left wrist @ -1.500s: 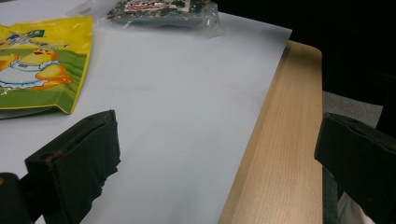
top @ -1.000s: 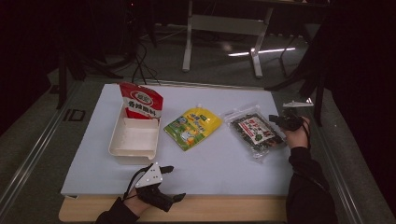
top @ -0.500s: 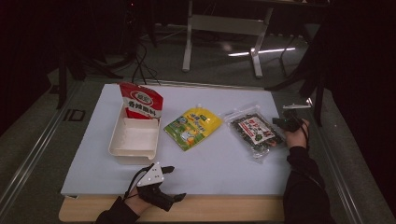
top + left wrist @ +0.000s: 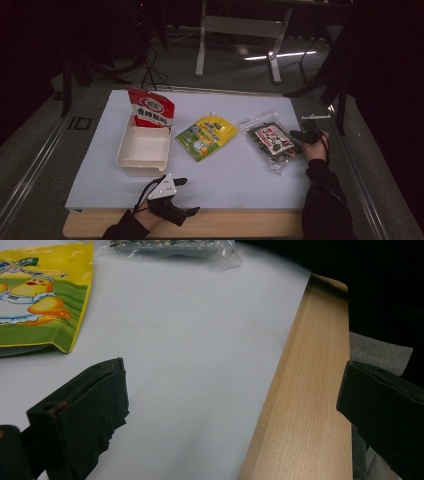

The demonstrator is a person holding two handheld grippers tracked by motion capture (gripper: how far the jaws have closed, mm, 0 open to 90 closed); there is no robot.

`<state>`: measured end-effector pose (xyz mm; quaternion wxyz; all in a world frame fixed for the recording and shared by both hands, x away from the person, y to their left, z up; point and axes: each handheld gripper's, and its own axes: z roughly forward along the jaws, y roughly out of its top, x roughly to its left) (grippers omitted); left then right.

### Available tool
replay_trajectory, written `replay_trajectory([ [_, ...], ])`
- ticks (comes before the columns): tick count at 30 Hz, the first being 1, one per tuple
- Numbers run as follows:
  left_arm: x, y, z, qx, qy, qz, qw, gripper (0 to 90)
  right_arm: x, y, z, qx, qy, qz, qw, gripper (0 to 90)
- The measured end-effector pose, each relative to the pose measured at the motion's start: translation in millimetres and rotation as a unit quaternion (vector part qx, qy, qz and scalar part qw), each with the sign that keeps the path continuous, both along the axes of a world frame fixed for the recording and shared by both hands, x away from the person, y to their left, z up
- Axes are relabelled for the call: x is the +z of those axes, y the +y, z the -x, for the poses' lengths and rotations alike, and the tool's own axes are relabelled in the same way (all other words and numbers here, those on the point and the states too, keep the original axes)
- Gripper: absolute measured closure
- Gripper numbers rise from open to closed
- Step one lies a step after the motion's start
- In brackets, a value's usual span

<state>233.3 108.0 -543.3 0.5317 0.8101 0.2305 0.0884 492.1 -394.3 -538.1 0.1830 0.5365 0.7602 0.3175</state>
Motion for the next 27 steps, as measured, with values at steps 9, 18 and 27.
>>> replay_trajectory([
  [9,1.2,-0.3,0.5,-0.001,-0.002,0.000,1.0000,1.2,-0.5,13.5,8.3,0.028,-0.002,0.002,0.9996,90.0],
  [18,4.1,-0.6,1.7,-0.004,-0.007,0.001,1.0000,1.2,0.3,34.9,30.4,0.065,-0.002,0.010,0.9978,90.0],
  [27,6.0,-2.4,1.9,-0.008,-0.009,0.002,0.9999,1.2,-0.2,49.2,62.0,0.089,0.000,0.010,0.9960,90.0],
])
